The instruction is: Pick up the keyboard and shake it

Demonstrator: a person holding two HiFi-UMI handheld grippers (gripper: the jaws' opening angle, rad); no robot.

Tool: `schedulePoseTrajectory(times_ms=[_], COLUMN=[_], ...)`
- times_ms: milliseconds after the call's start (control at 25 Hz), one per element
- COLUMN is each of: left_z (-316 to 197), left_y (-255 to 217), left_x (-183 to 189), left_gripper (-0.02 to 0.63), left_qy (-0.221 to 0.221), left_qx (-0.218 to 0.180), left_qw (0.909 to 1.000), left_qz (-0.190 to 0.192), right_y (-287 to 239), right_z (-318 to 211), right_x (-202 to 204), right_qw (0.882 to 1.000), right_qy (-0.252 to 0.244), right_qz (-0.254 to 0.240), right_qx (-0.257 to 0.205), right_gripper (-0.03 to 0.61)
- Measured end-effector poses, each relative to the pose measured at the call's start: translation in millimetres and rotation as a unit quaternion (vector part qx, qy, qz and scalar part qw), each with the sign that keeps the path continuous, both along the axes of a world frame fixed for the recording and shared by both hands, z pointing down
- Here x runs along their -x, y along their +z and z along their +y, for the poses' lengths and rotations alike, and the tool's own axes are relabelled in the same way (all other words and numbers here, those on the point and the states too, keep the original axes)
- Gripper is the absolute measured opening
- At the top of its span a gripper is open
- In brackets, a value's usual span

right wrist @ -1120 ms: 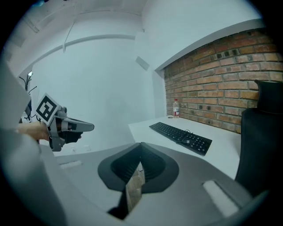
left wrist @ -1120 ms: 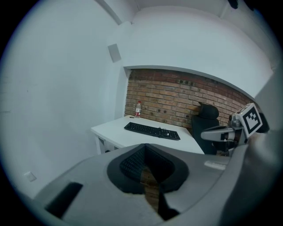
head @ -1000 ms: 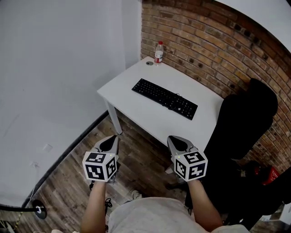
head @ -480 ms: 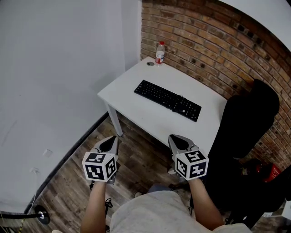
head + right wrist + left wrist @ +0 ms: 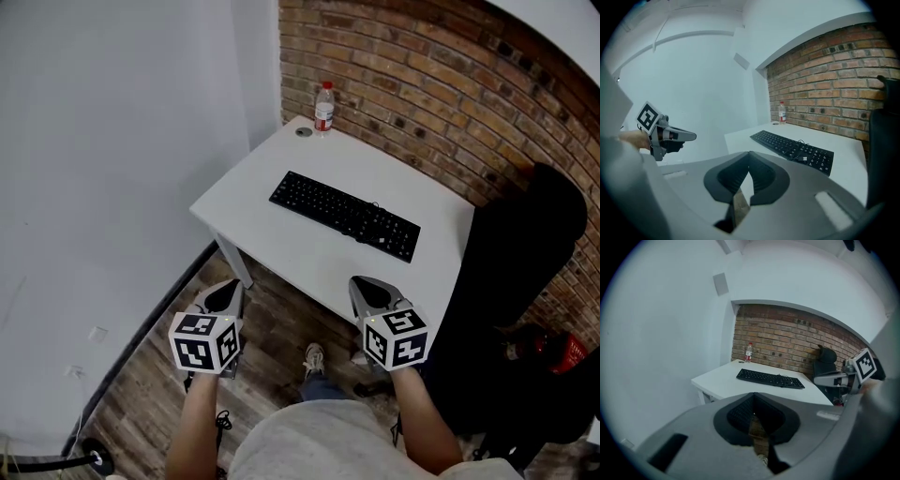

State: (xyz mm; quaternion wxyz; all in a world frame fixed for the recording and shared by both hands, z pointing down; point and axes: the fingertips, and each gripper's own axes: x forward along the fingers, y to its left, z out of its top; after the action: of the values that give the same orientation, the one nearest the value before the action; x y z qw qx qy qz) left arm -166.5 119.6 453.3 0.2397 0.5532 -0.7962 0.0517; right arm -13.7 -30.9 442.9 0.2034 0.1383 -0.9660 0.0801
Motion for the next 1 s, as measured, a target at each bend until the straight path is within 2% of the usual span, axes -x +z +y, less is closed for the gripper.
schedulePoseTrajectory(times_ms=[560,1000], left_z=[-124,-208], left_y=[13,24], left_x=[67,91], left_gripper=[-0.008,-0.008], left_qy=[0.036,0.066], left_qx=[0.022,0.042], left_qw=[0.9991,0.9967], left_qz=[0.012,0.021], right_y=[17,37], right_z=[-112,-185], right_x=[42,44], right_qw=[0.999,0.996], right_qy=[0.039,0.07], right_qz=[0.024,0.032], right_qx=[0.022,0.052], right_gripper=[0.012,0.012])
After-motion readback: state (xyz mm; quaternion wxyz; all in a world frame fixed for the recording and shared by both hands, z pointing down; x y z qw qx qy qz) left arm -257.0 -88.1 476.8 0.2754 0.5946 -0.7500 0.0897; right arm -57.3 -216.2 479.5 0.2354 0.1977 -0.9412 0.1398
